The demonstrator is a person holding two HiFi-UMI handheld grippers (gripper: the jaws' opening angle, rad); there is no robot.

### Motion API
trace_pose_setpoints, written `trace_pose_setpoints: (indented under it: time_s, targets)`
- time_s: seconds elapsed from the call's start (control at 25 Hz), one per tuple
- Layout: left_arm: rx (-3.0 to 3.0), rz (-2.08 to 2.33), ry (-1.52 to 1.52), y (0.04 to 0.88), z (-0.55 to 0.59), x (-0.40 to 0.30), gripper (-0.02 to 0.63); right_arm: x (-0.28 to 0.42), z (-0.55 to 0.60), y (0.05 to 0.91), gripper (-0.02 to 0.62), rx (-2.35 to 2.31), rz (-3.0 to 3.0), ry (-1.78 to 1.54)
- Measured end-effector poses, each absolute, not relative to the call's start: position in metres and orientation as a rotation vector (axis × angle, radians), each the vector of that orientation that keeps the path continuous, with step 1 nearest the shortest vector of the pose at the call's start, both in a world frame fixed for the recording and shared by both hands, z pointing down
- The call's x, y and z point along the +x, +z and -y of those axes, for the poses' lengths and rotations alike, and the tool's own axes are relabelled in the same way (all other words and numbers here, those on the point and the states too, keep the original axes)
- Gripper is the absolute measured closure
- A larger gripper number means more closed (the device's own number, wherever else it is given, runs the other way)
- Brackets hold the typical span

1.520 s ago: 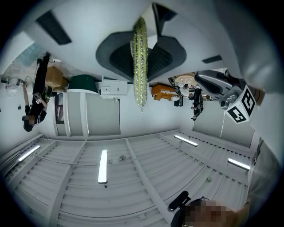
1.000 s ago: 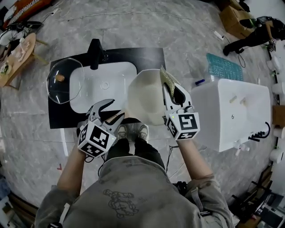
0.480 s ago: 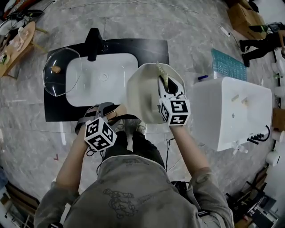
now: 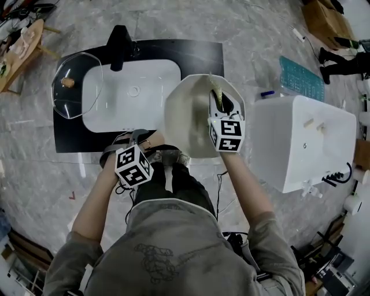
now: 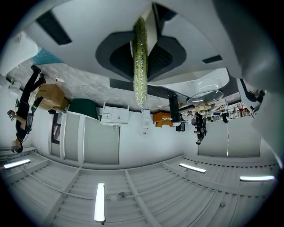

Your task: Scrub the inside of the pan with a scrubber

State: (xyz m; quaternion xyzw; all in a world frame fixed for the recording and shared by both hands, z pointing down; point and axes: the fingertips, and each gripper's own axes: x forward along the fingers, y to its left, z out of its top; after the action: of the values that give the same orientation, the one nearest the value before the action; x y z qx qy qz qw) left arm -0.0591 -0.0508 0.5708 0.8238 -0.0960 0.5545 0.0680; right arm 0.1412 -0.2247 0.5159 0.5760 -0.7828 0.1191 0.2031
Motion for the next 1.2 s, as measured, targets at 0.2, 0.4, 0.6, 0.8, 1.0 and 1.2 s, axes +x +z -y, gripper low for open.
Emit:
trace_pose_setpoints:
  time_s: [0.2,0.4,0.6,0.8,1.0,1.2]
  targets:
    - [2.448,0.256,1.736,0.589,0.047,-0.063,0.350,0.145,0.234,0.529,0.522,1.629,2.151,0.305]
    - [2.451,0.283,1.749,0.597,0.050,-0.066,0.444,0.147,0.238,0.545,0.522,1.637,2.109,0.266]
    - [2.462,0.289,1.729,0.597,0.051,-0.066,0.453,0.129,0.236,0.555,0.522,1.573,2.133,0.235]
    - [2.466,0.283,1.728,0.595,0.050,-0.065,0.454,0.098,0.232,0.560,0.522,1.443,2.203,0.224]
    - [2.469,0.286,1.725,0.596,0.051,-0.066,0.454,0.067,0.226,0.566,0.520,1.303,2.276,0.244]
    - [2.473,0.289,1.712,0.596,0.051,-0.065,0.454,0.043,0.213,0.573,0.517,1.118,2.368,0.309]
